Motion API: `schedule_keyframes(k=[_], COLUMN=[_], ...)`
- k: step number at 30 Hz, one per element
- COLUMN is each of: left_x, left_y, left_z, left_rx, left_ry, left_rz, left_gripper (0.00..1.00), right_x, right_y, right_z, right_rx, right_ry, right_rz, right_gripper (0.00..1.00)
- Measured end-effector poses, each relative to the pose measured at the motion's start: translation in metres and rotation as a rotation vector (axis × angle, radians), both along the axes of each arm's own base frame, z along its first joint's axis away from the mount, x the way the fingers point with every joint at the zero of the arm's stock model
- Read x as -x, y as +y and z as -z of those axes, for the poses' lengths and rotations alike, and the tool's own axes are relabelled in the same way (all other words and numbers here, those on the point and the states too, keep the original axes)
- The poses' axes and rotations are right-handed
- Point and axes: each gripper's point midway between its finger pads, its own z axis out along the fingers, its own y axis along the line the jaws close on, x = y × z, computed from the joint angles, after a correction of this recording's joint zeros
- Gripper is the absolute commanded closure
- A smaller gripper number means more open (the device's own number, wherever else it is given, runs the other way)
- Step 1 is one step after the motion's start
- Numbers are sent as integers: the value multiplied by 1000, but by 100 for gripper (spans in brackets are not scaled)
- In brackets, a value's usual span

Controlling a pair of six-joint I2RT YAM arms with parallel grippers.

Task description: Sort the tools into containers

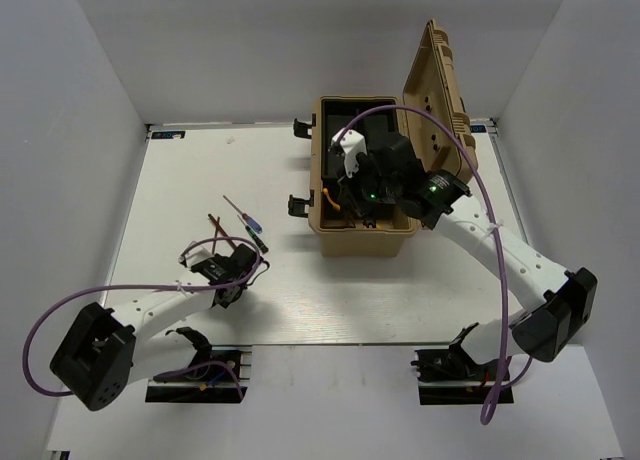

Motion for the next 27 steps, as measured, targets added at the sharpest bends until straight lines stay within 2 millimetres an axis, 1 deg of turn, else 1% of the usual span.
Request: schedule_keyframes(k=[3,5,6,7,17,21,23,27], left_x=[-7,-11,-13,-13,-10,-7,-3,10], left_y=[2,2,3,3,3,2,1,2], left_z=[1,1,1,1,2,3,3,3], left_rx=[3,4,3,6,58,66,69,76], left_ry=[11,23,29,39,72,90,108,156], left_rz=[-17,-24,-28,-30,-53,-50,-48,-42], left_gripper=[44,49,49,50,50,50,53,54], right_x=[2,5,5,6,12,13,13,14], right_y=[-1,-3,-4,-4,-6,-6,-6,-6], right_z=[-1,-1,-2,-3,0,-2,-3,-5], right_rx=[-6,-9,-11,-14,-20,-26,-30,-35], right_ry=[0,-1,-1,-1,10,9,9,8], right_rz=[-1,-1,0,-2,-7,-9,-9,-9], right_gripper=[98,98,98,98,98,98,98,98])
